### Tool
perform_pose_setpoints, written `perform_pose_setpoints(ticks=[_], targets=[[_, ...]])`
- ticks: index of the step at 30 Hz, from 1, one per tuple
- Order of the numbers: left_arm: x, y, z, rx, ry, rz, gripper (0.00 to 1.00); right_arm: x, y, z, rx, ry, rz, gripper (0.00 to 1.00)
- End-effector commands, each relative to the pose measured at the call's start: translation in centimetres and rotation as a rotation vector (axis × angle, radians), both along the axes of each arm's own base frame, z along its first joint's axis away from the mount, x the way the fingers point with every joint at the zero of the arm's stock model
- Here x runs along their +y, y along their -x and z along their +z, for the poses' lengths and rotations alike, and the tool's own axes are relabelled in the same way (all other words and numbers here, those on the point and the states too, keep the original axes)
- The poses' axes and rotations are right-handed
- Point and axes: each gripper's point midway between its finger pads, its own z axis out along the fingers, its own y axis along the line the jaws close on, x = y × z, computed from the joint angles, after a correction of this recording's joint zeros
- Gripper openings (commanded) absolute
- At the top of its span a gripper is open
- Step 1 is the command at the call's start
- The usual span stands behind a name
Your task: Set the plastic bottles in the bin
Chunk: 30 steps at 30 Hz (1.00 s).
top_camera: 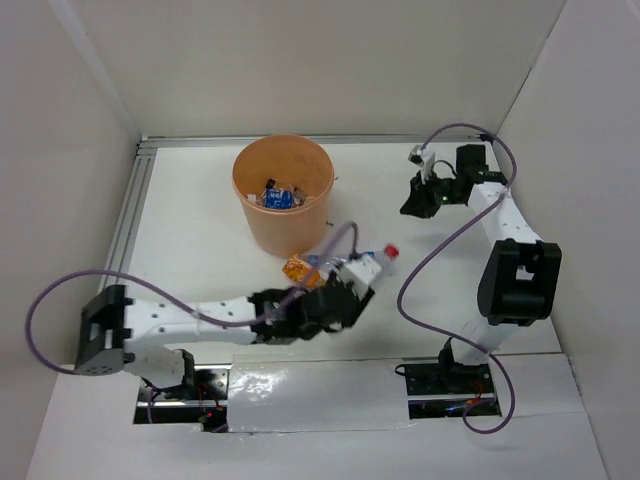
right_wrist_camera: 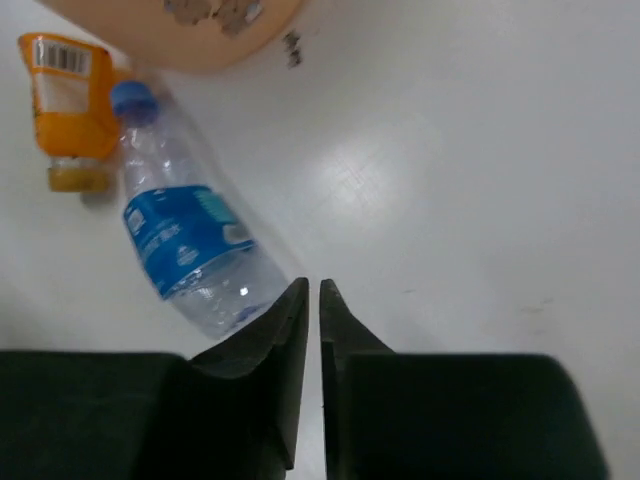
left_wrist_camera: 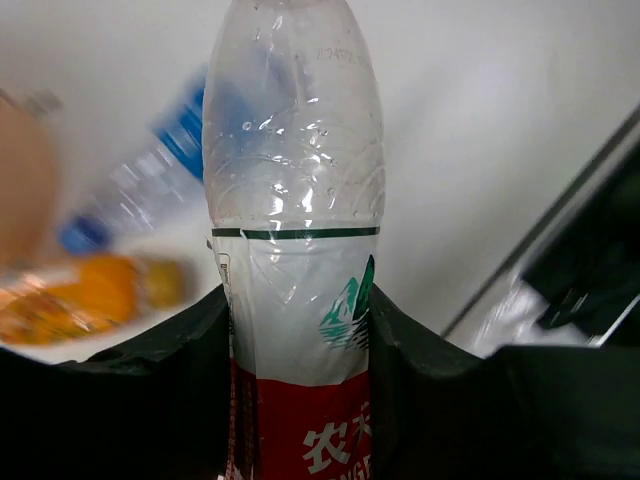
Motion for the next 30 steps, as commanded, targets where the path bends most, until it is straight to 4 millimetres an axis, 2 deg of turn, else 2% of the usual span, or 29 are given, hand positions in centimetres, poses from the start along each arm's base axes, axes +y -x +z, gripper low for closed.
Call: perform_pose_setpoints(ticks=[1, 2, 3, 4, 5, 6, 7, 8, 9, 10, 11, 12, 13, 14, 15, 16, 18, 19, 21, 23, 24, 25, 26, 27, 29, 30], targets=[[2.9, -7.0, 15.2, -0.233, 0.277, 0.183, 0.06, 0.4, 3.5, -0.6, -0.042, 0.035, 0.118, 0.13], [4.0, -8.4, 17.2, -0.269, 0.312, 0.215, 0.07, 0.4, 3.7, -1.2, -0.033, 0.033, 0.118, 0.08], [5.5, -9.6, 19.4, -0.306, 0.354, 0.254, 0.07, 0.2, 4.1, -2.0, -0.019, 0.048, 0.117, 0.1], [6.2, -11.2, 21.1, -0.346, 0.391, 0.283, 0.09, 0.3, 4.7, -2.9, 0.0, 0.049, 0.124, 0.15], [8.9, -14.1, 22.8, -0.381, 0.425, 0.37, 0.11, 0.7, 4.9, -3.3, 0.005, 0.048, 0.135, 0.25], [10.0, -15.4, 23.4, -0.397, 0.44, 0.403, 0.11, 1.2, 5.2, -3.6, 0.003, 0.053, 0.159, 0.38], [10.9, -16.8, 24.3, -0.41, 0.476, 0.436, 0.11, 1.5, 5.3, -3.6, -0.006, 0.057, 0.174, 0.6], [13.3, -19.4, 25.1, -0.445, 0.507, 0.513, 0.11, 2.3, 5.7, -3.7, -0.011, 0.058, 0.198, 0.72], [14.2, -20.6, 25.6, -0.454, 0.53, 0.547, 0.12, 2.7, 6.2, -3.8, -0.007, 0.057, 0.211, 0.79], [14.3, -22.2, 24.8, -0.437, 0.536, 0.571, 0.12, 3.1, 6.1, -3.8, -0.025, 0.063, 0.23, 0.85], [16.1, -24.0, 25.2, -0.45, 0.538, 0.622, 0.14, 3.9, 6.4, -3.8, -0.037, 0.073, 0.252, 0.94], [16.4, -25.0, 24.8, -0.449, 0.524, 0.64, 0.18, 4.3, 6.9, -3.6, -0.043, 0.073, 0.266, 0.99], [16.8, -25.9, 24.2, -0.448, 0.507, 0.666, 0.24, 4.8, 6.9, -3.6, -0.074, 0.087, 0.304, 0.99], [16.9, -27.4, 22.7, -0.434, 0.471, 0.689, 0.32, 5.6, 7.8, -3.9, -0.077, 0.103, 0.346, 0.99], [17.3, -28.2, 22.6, -0.439, 0.465, 0.713, 0.43, 6.1, 8.0, -3.9, -0.089, 0.108, 0.37, 0.99], [17.8, -28.7, 21.6, -0.422, 0.435, 0.747, 0.71, 6.4, 8.6, -4.3, -0.095, 0.118, 0.408, 0.99], [18.5, -30.1, 20.6, -0.406, 0.409, 0.778, 0.91, 7.6, 9.3, -4.6, -0.11, 0.144, 0.47, 0.99], [18.5, -30.1, 20.4, -0.396, 0.408, 0.781, 1.0, 7.9, 9.9, -5.3, -0.088, 0.145, 0.494, 0.99], [18.8, -30.2, 20.8, -0.397, 0.411, 0.782, 1.0, 8.6, 10.5, -6.7, -0.074, 0.186, 0.53, 0.99], [19.3, -29.4, 23.5, -0.457, 0.401, 0.767, 1.0, 9.0, 10.0, -7.8, -0.082, 0.209, 0.541, 0.99], [18.4, -28.5, 24.1, -0.46, 0.39, 0.734, 1.0, 9.1, 10.1, -8.7, -0.065, 0.228, 0.541, 0.99], [18.3, -27.7, 25.2, -0.473, 0.39, 0.725, 1.0, 9.0, 9.4, -9.5, -0.063, 0.24, 0.529, 0.99], [18.4, -26.1, 26.7, -0.486, 0.403, 0.702, 1.0, 9.2, 9.6, -10.2, -0.048, 0.25, 0.532, 0.99], [17.4, -24.4, 26.6, -0.461, 0.386, 0.66, 1.0, 9.1, 9.3, -10.8, -0.039, 0.277, 0.517, 0.99], [16.8, -21.7, 25.1, -0.408, 0.374, 0.62, 1.0, 9.1, 7.8, -12.0, -0.053, 0.316, 0.472, 0.99], [17.3, -19.4, 26.0, -0.383, 0.447, 0.613, 1.0, 8.7, 7.7, -12.7, -0.034, 0.333, 0.441, 0.99]])
